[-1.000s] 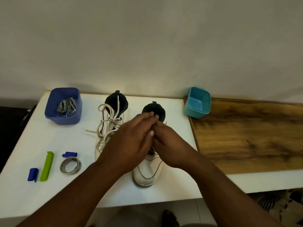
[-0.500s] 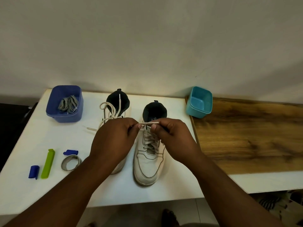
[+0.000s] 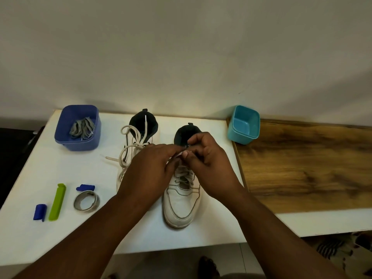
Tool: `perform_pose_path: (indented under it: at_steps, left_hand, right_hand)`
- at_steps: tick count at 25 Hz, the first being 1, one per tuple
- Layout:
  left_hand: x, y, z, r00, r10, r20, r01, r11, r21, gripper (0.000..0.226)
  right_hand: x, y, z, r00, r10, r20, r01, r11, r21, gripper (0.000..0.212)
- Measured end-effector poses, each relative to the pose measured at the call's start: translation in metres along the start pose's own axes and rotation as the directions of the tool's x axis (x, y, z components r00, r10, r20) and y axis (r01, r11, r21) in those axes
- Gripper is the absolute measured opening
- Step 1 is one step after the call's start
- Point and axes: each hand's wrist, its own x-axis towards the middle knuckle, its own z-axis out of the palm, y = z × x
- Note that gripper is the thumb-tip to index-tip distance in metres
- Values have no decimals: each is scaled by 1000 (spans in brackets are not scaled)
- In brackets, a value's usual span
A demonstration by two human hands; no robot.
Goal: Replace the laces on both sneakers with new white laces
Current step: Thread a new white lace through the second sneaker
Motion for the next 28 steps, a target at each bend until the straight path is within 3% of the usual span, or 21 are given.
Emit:
perform_pose_path:
  at_steps: [2, 5, 7, 12, 15, 21, 24, 28]
  left_hand:
    - [1, -3, 2, 999, -47, -23, 45, 994, -100, 17]
    - [2, -6, 5, 996, -63, -62, 53, 988, -143, 25]
    - [4, -7, 11, 993, -88, -81, 79, 990, -114, 25]
    - [9, -10, 23, 988, -84, -131, 77, 995, -64, 19]
    - [11, -8, 28, 975, -121, -185, 132, 990, 49, 18]
    - [12, -5, 35, 975, -100, -197, 146, 960, 237, 13]
    - [13, 1, 40, 987, -53, -151, 95, 952, 290, 11]
    - [16, -2, 42, 991, -41, -130, 80, 947, 311, 9]
  right_hand:
    - [1, 1, -1, 992, 70, -108, -76, 996, -53, 11]
    - [2, 16, -1, 923, 197, -331, -300, 906, -299, 35]
    - [2, 24, 4, 909, 244, -337, -359, 871, -336, 38]
    - [1, 28, 14, 912, 252, -323, -343, 900, -267, 17]
    - [-1, 29, 20, 894, 243, -375, -364, 884, -293, 32]
    - [2, 29, 18, 889, 257, -379, -339, 926, -165, 10]
    - [2, 30, 14, 875, 355, -329, -349, 934, 79, 13]
    - [1, 26, 9, 863, 460, -209, -385, 867, 317, 18]
